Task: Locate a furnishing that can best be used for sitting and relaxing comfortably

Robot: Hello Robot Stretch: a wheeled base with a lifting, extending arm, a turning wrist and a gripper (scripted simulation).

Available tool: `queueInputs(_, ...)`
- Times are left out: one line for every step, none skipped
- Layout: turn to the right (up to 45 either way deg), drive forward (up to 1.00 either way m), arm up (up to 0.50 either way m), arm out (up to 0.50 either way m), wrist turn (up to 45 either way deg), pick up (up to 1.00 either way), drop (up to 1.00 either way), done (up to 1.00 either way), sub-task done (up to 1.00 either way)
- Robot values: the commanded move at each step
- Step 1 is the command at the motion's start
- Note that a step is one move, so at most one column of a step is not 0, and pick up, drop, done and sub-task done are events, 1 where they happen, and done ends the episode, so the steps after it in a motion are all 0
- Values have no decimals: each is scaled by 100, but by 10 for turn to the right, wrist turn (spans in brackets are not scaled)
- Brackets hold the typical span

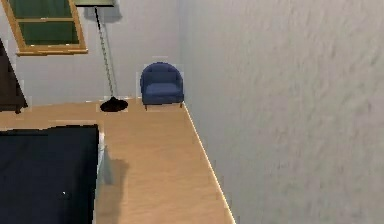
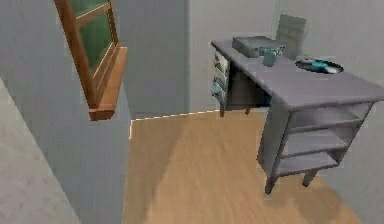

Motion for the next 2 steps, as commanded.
queueInputs(-90,0,0,0,0,0,0,0,0)
queueInputs(0,100,0,0,0,0,0,0,0)
